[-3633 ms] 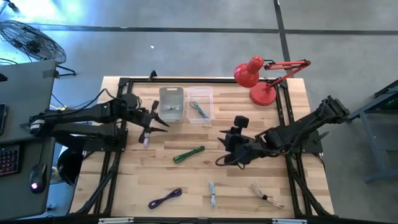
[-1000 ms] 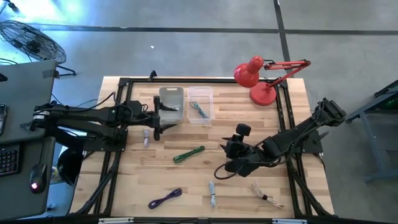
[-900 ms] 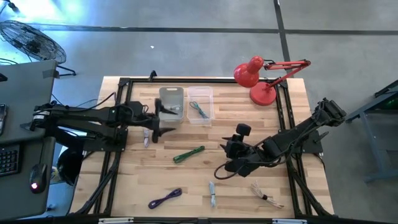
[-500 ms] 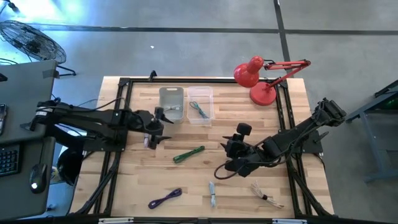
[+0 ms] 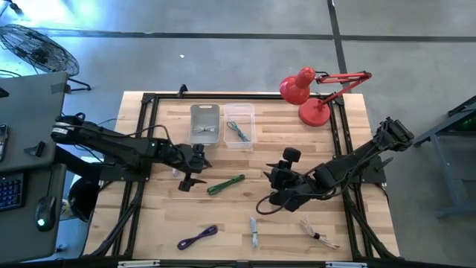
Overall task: Pick & Place USB Port
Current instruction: Put the green patterned charger cable into the white bin
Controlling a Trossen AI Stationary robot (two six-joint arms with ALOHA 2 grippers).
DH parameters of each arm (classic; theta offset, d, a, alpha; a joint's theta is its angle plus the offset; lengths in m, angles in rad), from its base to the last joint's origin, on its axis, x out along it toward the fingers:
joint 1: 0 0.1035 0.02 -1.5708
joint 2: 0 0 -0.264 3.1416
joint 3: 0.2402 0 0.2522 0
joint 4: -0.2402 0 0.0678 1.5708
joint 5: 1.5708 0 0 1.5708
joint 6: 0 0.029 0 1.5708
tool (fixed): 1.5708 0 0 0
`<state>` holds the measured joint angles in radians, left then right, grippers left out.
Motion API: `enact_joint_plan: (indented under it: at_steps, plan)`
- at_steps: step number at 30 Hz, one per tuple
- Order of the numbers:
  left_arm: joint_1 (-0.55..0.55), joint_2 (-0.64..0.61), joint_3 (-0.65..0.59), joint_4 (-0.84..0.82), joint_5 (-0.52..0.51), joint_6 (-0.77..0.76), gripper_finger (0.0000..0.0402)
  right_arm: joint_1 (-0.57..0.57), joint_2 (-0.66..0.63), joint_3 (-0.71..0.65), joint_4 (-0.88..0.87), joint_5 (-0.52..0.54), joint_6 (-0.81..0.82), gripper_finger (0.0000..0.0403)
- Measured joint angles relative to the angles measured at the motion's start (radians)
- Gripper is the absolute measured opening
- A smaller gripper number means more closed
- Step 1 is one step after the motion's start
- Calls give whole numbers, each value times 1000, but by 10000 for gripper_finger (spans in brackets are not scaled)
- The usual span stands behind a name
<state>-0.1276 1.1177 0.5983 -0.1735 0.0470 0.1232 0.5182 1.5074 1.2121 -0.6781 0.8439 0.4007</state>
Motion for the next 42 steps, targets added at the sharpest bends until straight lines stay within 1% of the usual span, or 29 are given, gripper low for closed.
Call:
enact_joint_plan:
  at_steps: [6, 10, 15, 20, 23, 25, 31, 34, 37, 42]
  plan:
    - [3, 46, 0, 62, -5, -28, 309, 0, 0, 0, -6, -16, 0, 121]
    - [3, 46, 0, 72, 21, -15, 309, 0, 0, 0, -7, -16, 1, 121]
    - [3, 47, 0, 64, -31, -32, 309, 0, 0, 0, -7, -16, 3, 121]
    - [2, 69, 1, 54, -68, -132, 309, 0, 0, 0, -6, -11, 3, 121]
    - [2, 109, 0, 21, -92, -235, 309, 0, 0, 0, -6, -6, 3, 121]
    - [2, 145, 0, 40, -97, -262, 309, 0, 0, 0, -6, -5, 6, 121]
    - [3, 234, 1, 76, -58, -267, 309, 0, 0, 0, -6, -5, 7, 121]
    - [3, 267, 1, 98, -22, -317, 309, 0, 1, 0, -6, -7, 7, 121]
    - [3, 293, 1, 129, 9, -340, 309, 0, 1, 0, -6, -9, 9, 121]
    - [3, 310, 1, 127, 27, -376, 309, 0, 2, 0, -6, -9, 10, 121]
